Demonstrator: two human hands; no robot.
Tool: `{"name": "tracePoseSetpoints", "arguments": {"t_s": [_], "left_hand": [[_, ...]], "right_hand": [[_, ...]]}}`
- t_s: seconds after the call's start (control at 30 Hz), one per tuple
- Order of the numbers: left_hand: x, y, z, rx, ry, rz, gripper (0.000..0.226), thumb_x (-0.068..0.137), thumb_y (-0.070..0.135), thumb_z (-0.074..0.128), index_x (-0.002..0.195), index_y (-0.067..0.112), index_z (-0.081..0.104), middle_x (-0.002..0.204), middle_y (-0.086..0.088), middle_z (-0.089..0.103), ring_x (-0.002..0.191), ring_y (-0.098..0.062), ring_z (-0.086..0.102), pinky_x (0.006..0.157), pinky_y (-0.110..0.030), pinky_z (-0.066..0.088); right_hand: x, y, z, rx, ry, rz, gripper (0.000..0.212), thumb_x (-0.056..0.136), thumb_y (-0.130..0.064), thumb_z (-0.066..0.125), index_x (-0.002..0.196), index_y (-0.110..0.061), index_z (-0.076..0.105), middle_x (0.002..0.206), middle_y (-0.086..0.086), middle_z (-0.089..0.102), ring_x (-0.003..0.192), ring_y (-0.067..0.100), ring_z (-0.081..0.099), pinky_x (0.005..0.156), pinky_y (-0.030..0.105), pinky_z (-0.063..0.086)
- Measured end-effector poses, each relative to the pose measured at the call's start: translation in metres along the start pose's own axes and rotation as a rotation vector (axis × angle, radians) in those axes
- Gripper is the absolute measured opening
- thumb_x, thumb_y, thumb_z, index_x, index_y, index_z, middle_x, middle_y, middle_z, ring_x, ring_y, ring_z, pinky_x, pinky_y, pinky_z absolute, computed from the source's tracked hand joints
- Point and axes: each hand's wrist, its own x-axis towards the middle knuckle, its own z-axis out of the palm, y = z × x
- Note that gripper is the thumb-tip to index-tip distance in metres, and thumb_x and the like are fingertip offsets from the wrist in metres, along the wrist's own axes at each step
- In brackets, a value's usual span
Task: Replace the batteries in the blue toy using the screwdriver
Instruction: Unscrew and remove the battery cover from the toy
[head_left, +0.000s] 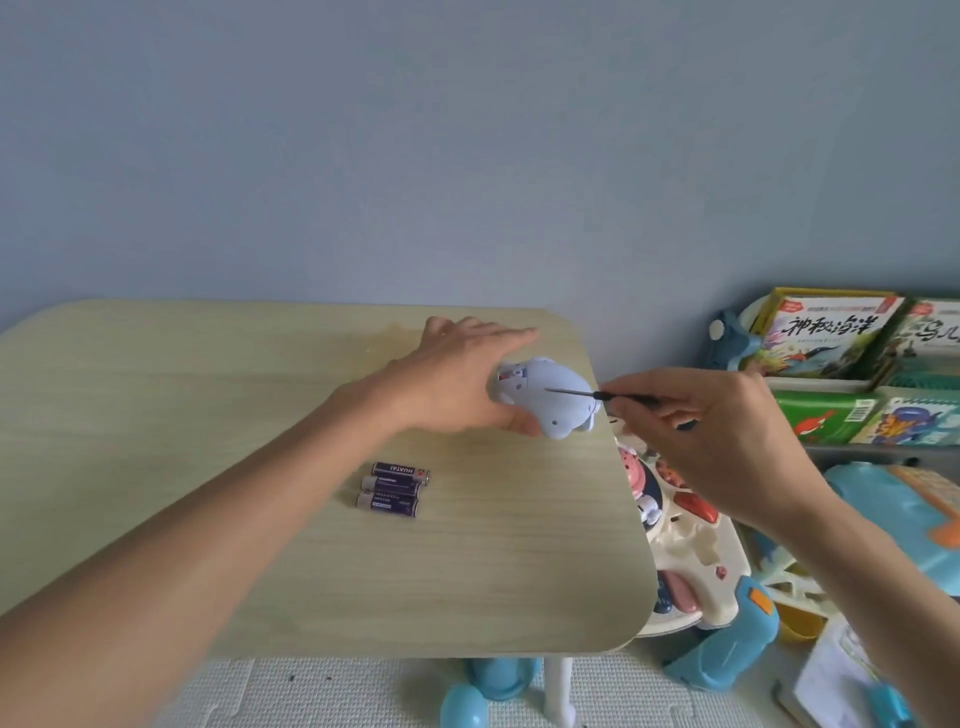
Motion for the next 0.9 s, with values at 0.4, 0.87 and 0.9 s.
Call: {"name": "tracePoseSetpoints", "arguments": {"t_s": [0.4, 0.87, 0.9], "left_hand": [[-0.057, 0.021, -0.001, -0.297, 0.144, 0.094, 0.050, 0.078, 0.038, 0.088, 0.124, 0.029, 0.071, 0.110, 0.013, 0.069, 0.099, -0.003, 0.062, 0.089, -0.026, 0.051], [-0.125, 0.029, 0.021, -0.741, 0.216, -0.087, 0.055, 0.071, 0.014, 0.096, 0.118, 0.032, 0.071, 0.106, 0.014, 0.074, 0.079, -0.009, 0.078, 0.073, -0.029, 0.066], [-0.126, 0.030, 0.020, -0.740, 0.214, -0.080, 0.056, 0.071, 0.014, 0.096, 0.118, 0.031, 0.071, 0.107, 0.014, 0.073, 0.081, -0.009, 0.078, 0.074, -0.028, 0.066]], "right_hand": [[-0.019, -0.025, -0.028, 0.125, -0.057, 0.023, 0.019, 0.090, -0.006, 0.073, 0.104, -0.018, 0.080, 0.083, -0.013, 0.083, 0.077, -0.001, 0.079, 0.076, 0.018, 0.063], [-0.057, -0.060, -0.027, 0.135, -0.086, -0.097, 0.013, 0.080, -0.024, 0.078, 0.092, -0.026, 0.083, 0.078, -0.023, 0.080, 0.067, -0.004, 0.078, 0.059, 0.029, 0.063], [-0.057, -0.062, -0.026, 0.145, -0.090, -0.099, 0.014, 0.081, -0.026, 0.076, 0.092, -0.026, 0.083, 0.077, -0.022, 0.080, 0.068, -0.005, 0.077, 0.061, 0.025, 0.063]]}}
